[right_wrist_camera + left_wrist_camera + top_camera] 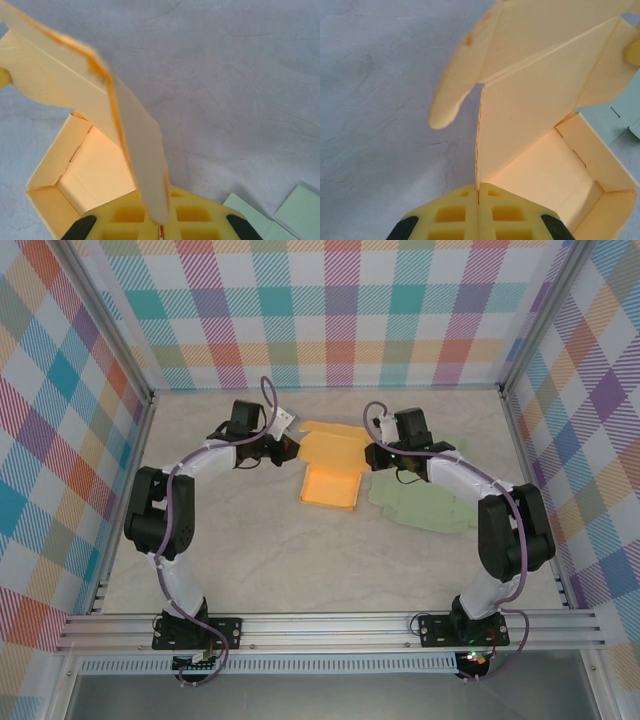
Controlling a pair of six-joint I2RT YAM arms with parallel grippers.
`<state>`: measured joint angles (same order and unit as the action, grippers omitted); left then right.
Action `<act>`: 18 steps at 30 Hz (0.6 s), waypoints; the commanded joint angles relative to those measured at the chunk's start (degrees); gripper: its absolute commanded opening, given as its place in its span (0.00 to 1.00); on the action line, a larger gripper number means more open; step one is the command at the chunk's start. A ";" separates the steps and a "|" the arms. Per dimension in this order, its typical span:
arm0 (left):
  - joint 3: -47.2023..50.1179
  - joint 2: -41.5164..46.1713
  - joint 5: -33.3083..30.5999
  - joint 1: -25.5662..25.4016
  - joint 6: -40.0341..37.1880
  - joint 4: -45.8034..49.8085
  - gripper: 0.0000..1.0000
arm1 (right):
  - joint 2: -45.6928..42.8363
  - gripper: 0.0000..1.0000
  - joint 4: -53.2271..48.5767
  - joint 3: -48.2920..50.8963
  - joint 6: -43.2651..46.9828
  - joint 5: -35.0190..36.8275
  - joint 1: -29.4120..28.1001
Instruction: Fold the paper box
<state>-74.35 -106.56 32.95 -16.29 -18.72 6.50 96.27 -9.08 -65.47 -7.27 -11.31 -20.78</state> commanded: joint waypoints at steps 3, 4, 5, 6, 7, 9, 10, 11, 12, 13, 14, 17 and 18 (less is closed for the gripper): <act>3.69 5.69 -13.83 -4.14 10.64 -6.81 0.00 | 1.07 0.08 3.16 -2.20 -1.10 7.64 -3.31; 4.60 6.57 -15.78 -4.82 11.97 -8.02 0.00 | 1.33 0.08 3.57 -2.29 -1.25 9.46 -3.92; 5.46 7.49 -17.89 -5.57 13.18 -9.08 0.00 | 1.66 0.08 4.05 -2.58 -1.46 11.12 -4.62; 6.51 8.41 -20.20 -6.44 14.11 -9.95 0.00 | 2.06 0.08 4.51 -2.93 -1.87 12.94 -5.37; 7.31 9.04 -22.23 -7.22 14.90 -10.74 0.00 | 2.46 0.08 4.85 -3.28 -2.17 14.39 -5.93; 9.09 10.52 -27.40 -9.10 16.37 -12.49 0.00 | 3.41 0.08 5.95 -4.38 -2.98 16.83 -7.10; 9.74 10.90 -29.17 -9.80 16.95 -13.37 0.00 | 3.86 0.08 6.38 -4.92 -3.26 17.38 -7.53; 10.32 11.19 -30.74 -10.41 17.50 -14.51 0.00 | 4.52 0.08 7.09 -5.77 -3.60 17.90 -8.02; 10.61 11.20 -32.33 -10.76 18.30 -15.53 0.00 | 5.27 0.08 7.68 -6.81 -4.00 18.38 -8.27; 10.54 11.02 -33.39 -10.86 19.04 -16.25 0.00 | 5.99 0.08 7.98 -7.87 -4.20 18.69 -8.55; 10.14 10.53 -34.69 -10.86 19.92 -16.75 0.00 | 7.07 0.08 8.28 -9.39 -4.33 19.07 -8.66; 8.57 8.50 -37.95 -10.86 22.21 -17.36 0.00 | 10.38 0.08 8.32 -14.07 -4.70 19.96 -9.00; 8.44 7.81 -38.37 -10.86 23.26 -18.05 0.00 | 11.47 0.07 8.45 -15.40 -4.68 20.18 -9.10</act>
<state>-64.40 -97.43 -1.56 -26.48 0.40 -6.68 105.49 -4.25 -76.73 -10.96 8.16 -28.62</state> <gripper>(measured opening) 0.050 0.078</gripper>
